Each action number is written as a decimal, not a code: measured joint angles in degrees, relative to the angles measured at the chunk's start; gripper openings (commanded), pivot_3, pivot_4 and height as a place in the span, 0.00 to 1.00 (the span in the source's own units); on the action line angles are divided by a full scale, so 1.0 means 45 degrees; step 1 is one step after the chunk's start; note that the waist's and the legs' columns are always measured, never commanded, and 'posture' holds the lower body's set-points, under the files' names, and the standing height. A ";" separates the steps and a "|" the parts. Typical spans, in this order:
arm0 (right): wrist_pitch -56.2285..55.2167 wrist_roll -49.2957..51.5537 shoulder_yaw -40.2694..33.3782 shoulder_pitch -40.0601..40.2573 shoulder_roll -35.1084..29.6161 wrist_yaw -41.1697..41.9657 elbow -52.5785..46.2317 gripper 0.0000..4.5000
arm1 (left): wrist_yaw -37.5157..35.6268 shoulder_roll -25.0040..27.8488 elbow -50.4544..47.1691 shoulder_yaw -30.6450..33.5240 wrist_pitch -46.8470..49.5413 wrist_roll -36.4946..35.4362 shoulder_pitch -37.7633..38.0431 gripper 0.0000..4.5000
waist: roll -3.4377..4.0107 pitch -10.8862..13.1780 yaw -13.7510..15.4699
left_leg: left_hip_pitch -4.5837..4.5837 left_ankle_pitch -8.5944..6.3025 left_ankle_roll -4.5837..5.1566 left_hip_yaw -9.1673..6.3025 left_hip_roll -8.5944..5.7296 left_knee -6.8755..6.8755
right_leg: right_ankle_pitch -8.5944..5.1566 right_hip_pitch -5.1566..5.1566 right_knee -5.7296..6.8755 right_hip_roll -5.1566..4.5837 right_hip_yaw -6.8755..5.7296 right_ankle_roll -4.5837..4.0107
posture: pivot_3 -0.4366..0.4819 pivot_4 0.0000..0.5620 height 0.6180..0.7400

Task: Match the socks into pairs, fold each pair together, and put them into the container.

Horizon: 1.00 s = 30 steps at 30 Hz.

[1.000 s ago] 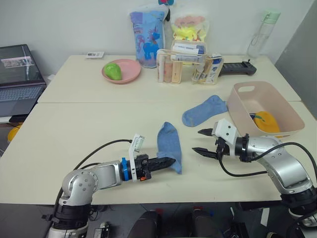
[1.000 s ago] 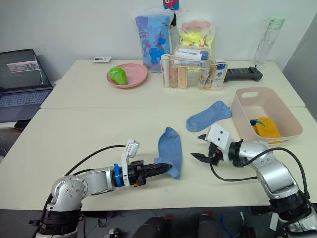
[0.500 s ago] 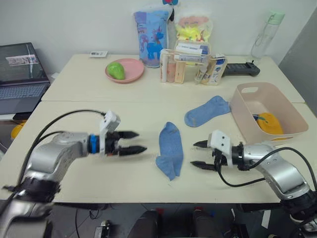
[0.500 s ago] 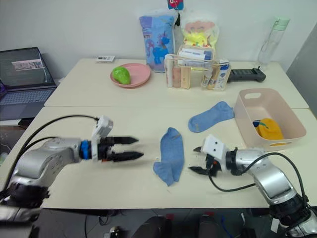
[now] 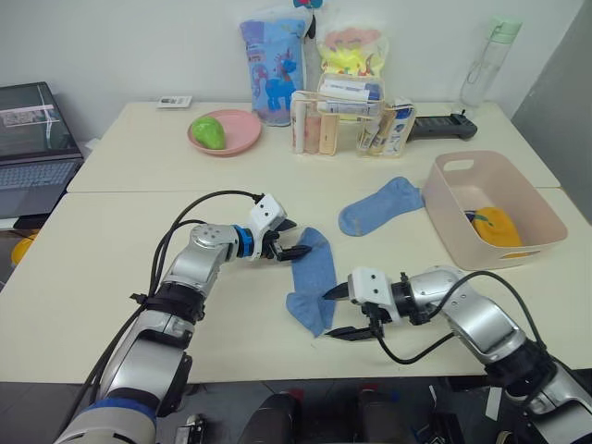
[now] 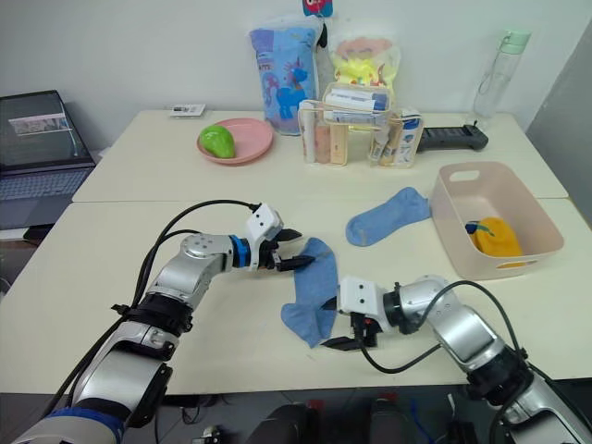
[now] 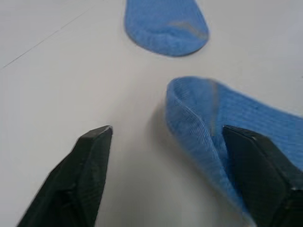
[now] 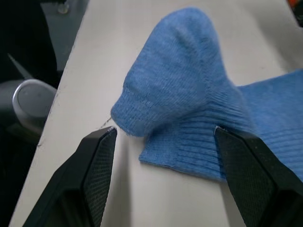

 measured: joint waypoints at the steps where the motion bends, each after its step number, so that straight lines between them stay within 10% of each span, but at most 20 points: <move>1: -0.0178 -0.0090 0.0103 -0.0043 0.0211 -0.0003 0.0328 0.70 | -0.0025 -0.0022 0.0136 0.0001 -0.0105 0.0098 -0.0009 0.58 | 0.0000 0.0000 -0.0002 | -0.0001 0.0000 0.0000 0.0001 -0.0001 0.0001 | 0.0000 0.0000 0.0000 0.0000 0.0001 0.0000 | 0.48 0.27 1.00; 10: -0.1492 -0.0861 0.0354 -0.0308 0.0458 0.0196 0.1187 0.03 | -0.0058 -0.0083 0.0456 0.0054 -0.0396 0.0249 -0.0026 0.00 | 0.0001 0.0000 -0.0003 | 0.0000 0.0000 0.0000 -0.0005 -0.0002 0.0008 | 0.0002 -0.0002 0.0004 0.0001 -0.0002 0.0003 | 0.48 0.27 1.00; 19: -0.3461 -0.1713 0.0286 -0.0522 -0.0977 0.0686 0.1095 0.01 | -0.0134 0.1058 -0.1624 0.0884 0.0640 0.0108 0.1484 0.00 | 0.0004 -0.0001 -0.0015 | 0.0001 0.0000 0.0000 -0.0006 -0.0003 0.0006 | 0.0001 -0.0004 0.0005 0.0002 0.0003 0.0003 | 0.48 0.27 1.00; 30: -0.6056 -0.1438 -0.0475 -0.1842 -0.1709 0.2804 0.2822 0.01 | 0.2106 0.1630 -1.0653 0.3150 0.5446 -0.2024 0.7783 0.00 | 0.0005 -0.0002 -0.0066 | 0.0012 -0.0001 0.0001 -0.0005 0.0002 -0.0009 | 0.0001 0.0006 -0.0006 0.0003 0.0017 0.0002 | 0.48 0.27 1.00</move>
